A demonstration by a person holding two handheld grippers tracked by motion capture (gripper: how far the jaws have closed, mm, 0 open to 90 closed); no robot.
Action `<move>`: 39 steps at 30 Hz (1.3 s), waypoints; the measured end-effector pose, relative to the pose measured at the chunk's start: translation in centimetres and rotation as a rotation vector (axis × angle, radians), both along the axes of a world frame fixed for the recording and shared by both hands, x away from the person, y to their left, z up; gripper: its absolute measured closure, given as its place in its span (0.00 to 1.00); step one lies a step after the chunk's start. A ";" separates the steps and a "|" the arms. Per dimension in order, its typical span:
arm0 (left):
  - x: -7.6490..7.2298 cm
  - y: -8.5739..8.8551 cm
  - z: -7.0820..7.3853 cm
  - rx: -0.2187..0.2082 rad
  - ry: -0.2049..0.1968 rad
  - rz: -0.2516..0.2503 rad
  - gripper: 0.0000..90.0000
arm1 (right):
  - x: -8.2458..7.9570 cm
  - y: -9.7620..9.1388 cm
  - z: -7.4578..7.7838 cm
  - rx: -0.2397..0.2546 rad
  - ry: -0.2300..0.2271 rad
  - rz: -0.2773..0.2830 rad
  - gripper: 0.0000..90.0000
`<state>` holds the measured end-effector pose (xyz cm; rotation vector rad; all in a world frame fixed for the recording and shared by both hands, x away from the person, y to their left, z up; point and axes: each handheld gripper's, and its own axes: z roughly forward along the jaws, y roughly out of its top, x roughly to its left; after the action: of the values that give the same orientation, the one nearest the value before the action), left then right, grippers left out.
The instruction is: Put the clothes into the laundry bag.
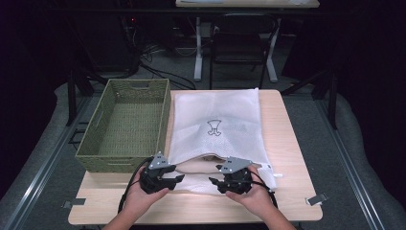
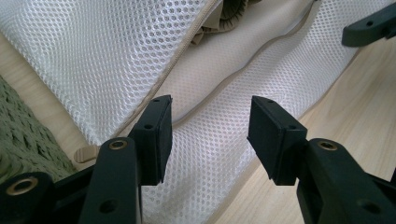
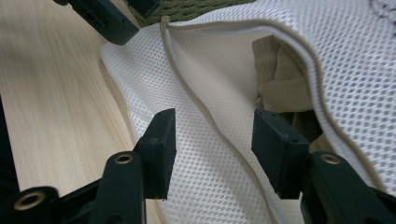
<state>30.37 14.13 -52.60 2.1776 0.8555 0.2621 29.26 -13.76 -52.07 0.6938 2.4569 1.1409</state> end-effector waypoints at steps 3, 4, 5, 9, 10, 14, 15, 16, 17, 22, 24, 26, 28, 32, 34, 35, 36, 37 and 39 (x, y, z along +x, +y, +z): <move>0.0 0.0 -0.1 -0.004 0.011 -0.003 0.55 | 0.0 0.3 -0.8 -0.009 0.012 0.001 0.53; 0.0 0.0 -0.1 -0.003 0.010 -0.005 0.55 | 0.0 0.4 -1.0 -0.011 0.012 0.000 0.53; 0.0 0.0 -0.1 -0.002 0.012 -0.006 0.55 | -0.1 0.5 -1.2 -0.009 0.008 -0.001 0.52; 0.1 0.2 -0.1 -0.001 0.013 -0.005 0.55 | -0.2 0.6 -1.5 0.024 0.015 -0.009 0.49; 0.1 0.2 -0.1 -0.001 0.014 -0.005 0.55 | -0.3 0.7 -1.6 0.034 0.019 -0.009 0.49; 0.1 0.2 -0.2 -0.002 0.016 -0.004 0.55 | -0.6 1.0 -2.1 0.026 0.014 -0.004 0.49; 0.0 0.2 -0.3 -0.003 0.016 -0.003 0.55 | -0.7 1.1 -2.2 0.013 0.007 -0.001 0.49; 0.1 0.2 -0.3 0.000 0.013 -0.005 0.55 | -0.7 1.1 -2.4 0.004 0.000 0.004 0.49; 0.1 0.2 -0.4 -0.003 0.010 -0.001 0.55 | -0.8 1.2 -2.5 0.003 0.006 0.001 0.50; 0.0 0.1 -0.5 0.005 0.010 -0.002 0.55 | -0.7 1.1 -2.7 0.008 0.010 0.003 0.49; 0.0 0.1 -0.5 0.005 0.011 -0.001 0.55 | -0.6 1.1 -2.9 -0.001 0.021 0.010 0.49; 0.0 0.0 -0.5 0.007 0.012 -0.003 0.55 | -0.6 1.1 -3.0 -0.008 0.017 0.011 0.49; -0.1 -0.1 -0.6 0.005 0.023 -0.004 0.55 | -0.7 1.2 -3.0 -0.008 0.019 0.015 0.49; -0.1 -0.2 -0.7 0.010 0.016 -0.007 0.55 | -0.7 1.2 -3.1 -0.012 0.017 0.016 0.49; -0.1 -0.2 -0.7 0.008 0.017 -0.006 0.55 | -0.7 1.2 -3.2 -0.013 0.018 0.014 0.49; -0.1 -0.2 -0.7 0.009 0.017 -0.006 0.55 | -0.7 1.2 -3.2 -0.014 0.016 0.014 0.49; -0.2 -0.2 -0.7 0.008 0.016 -0.005 0.55 | -0.7 1.2 -3.2 -0.014 0.015 0.015 0.49; -0.1 -0.1 -0.7 0.011 0.014 -0.008 0.55 | -0.7 1.2 -3.2 -0.014 0.013 0.014 0.49; -0.2 -0.1 -0.7 0.009 0.012 -0.007 0.54 | -0.7 1.2 -3.1 -0.011 0.010 0.013 0.49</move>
<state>30.21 14.00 -53.26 2.1921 0.8549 0.2496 28.56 -12.57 -55.19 0.6824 2.4775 1.1313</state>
